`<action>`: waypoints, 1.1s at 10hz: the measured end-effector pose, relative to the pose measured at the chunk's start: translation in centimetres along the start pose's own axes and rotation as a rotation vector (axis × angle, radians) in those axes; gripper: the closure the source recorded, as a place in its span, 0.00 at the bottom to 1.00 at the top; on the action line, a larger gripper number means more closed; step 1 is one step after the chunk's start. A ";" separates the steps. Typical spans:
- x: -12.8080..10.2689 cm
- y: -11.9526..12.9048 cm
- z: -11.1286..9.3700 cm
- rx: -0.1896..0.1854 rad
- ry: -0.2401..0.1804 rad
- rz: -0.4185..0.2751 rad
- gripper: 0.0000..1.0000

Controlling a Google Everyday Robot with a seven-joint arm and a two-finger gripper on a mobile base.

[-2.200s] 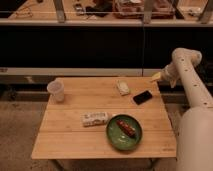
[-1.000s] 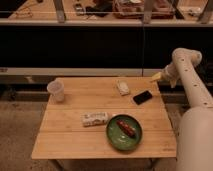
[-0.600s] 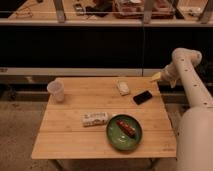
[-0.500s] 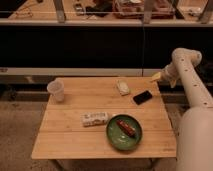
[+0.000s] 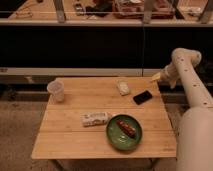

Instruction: Place the eraser on the white sponge

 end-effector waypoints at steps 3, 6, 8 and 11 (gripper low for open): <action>-3.0 -1.5 0.5 -0.023 -0.114 0.170 0.20; -4.8 -4.6 2.6 -0.031 -0.213 0.342 0.20; -4.6 -6.7 4.0 0.038 -0.227 0.376 0.20; -2.4 -7.6 6.4 0.121 -0.141 0.333 0.20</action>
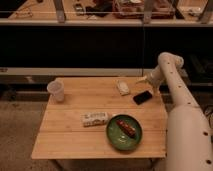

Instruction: Place the eraser on the white sponge

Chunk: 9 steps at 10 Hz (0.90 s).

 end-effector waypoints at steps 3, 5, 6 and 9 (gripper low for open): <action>0.9 2.1 2.0 -0.063 0.045 -0.029 0.20; 0.4 3.6 2.8 -0.119 0.031 0.008 0.20; 0.1 3.8 3.0 -0.129 0.018 0.022 0.20; -1.5 3.7 4.6 -0.152 -0.045 0.052 0.20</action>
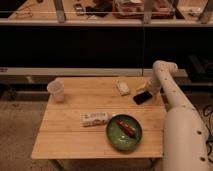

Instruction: Place the eraser on the white sponge

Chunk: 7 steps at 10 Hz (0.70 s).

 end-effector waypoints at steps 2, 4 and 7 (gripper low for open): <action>0.0 0.0 0.6 -0.013 -0.013 0.023 0.27; 0.2 0.1 0.8 -0.021 -0.016 0.043 0.47; 0.8 -1.1 0.0 0.002 -0.001 0.048 0.78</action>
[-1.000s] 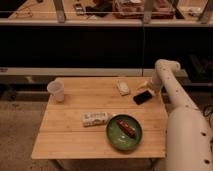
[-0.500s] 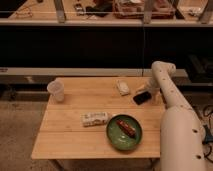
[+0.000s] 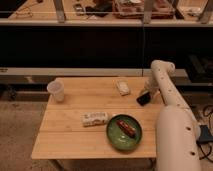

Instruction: Place the eraser on the white sponge

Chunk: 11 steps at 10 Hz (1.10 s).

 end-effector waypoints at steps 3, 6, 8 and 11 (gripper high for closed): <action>-0.2 -1.5 -1.6 0.034 -0.007 -0.022 1.00; -0.9 -2.7 -5.0 0.090 -0.039 -0.050 1.00; -1.4 -4.5 -8.2 0.114 -0.036 -0.121 1.00; -3.2 -7.8 -9.0 0.109 -0.064 -0.238 1.00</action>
